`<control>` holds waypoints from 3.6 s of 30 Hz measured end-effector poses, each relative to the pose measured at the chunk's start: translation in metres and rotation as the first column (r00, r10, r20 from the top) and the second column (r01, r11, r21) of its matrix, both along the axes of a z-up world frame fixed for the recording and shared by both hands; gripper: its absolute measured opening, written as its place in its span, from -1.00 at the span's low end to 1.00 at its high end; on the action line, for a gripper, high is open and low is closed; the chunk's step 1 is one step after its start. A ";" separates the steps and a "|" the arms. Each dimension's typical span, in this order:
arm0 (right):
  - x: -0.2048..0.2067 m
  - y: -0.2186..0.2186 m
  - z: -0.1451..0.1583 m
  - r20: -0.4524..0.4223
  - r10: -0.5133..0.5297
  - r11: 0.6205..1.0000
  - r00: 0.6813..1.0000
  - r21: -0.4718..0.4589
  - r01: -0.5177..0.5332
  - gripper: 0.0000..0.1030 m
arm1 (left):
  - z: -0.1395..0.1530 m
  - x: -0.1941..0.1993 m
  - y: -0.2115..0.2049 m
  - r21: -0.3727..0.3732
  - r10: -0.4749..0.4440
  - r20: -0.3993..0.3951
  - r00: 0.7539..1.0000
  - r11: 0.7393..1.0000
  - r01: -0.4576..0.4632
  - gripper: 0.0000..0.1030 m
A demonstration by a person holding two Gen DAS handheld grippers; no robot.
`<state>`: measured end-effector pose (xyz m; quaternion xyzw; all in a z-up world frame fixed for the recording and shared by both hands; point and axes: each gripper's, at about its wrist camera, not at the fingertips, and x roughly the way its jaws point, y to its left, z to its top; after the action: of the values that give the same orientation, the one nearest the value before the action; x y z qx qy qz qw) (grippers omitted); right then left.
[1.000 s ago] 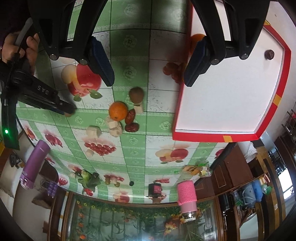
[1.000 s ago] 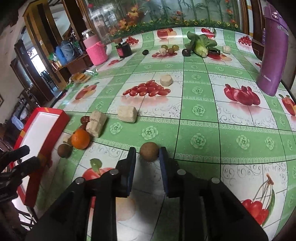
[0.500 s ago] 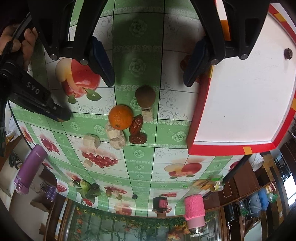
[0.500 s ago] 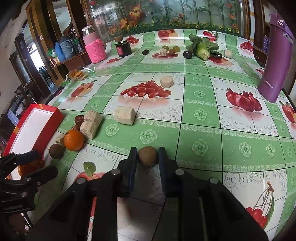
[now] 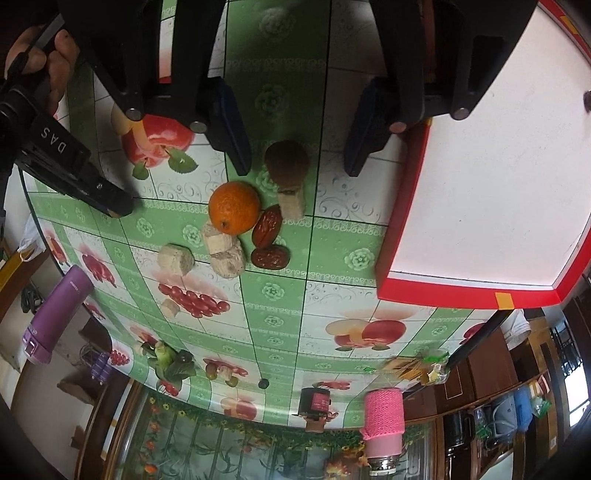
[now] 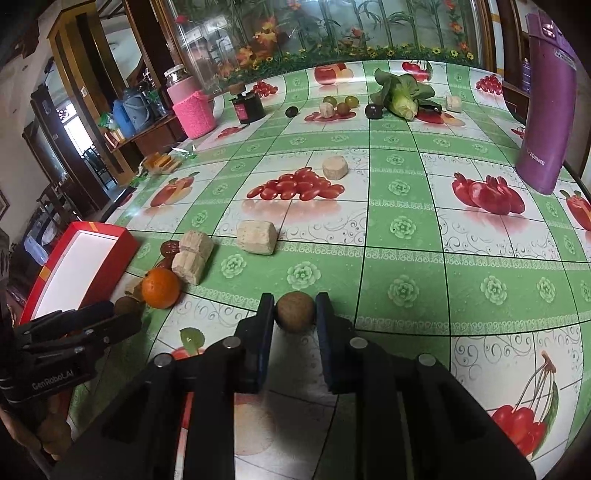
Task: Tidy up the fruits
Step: 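Carry the brown fruits in both tools over the red tray, then open both tools to drop the brown fruits into the tray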
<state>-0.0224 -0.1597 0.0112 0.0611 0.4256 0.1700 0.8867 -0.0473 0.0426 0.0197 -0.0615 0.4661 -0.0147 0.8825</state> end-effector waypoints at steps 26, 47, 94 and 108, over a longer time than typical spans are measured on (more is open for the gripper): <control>-0.007 -0.009 0.015 0.129 -0.032 0.998 0.991 0.052 0.026 -0.52 | 0.075 -0.073 0.006 0.226 0.000 0.308 0.951 0.971 -0.073 -0.56; -0.074 0.138 0.049 0.169 0.230 0.953 0.958 0.159 -0.257 -0.52 | 0.062 -0.102 0.120 0.203 0.259 0.335 0.906 0.919 -0.338 -0.56; -0.094 0.256 0.026 0.022 0.418 0.908 0.908 0.029 -0.418 -0.52 | 0.025 -0.111 0.183 0.165 0.361 0.239 0.901 0.899 -0.405 -0.55; -0.092 0.225 0.042 0.083 0.376 0.922 0.923 0.068 -0.381 -0.20 | 0.031 -0.112 0.176 0.200 0.373 0.233 0.898 0.885 -0.420 0.24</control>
<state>-0.1146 0.0655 0.0535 0.0088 0.3914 0.3575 0.8479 -0.1591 0.2189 0.0507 -0.0446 0.3565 0.2186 0.9073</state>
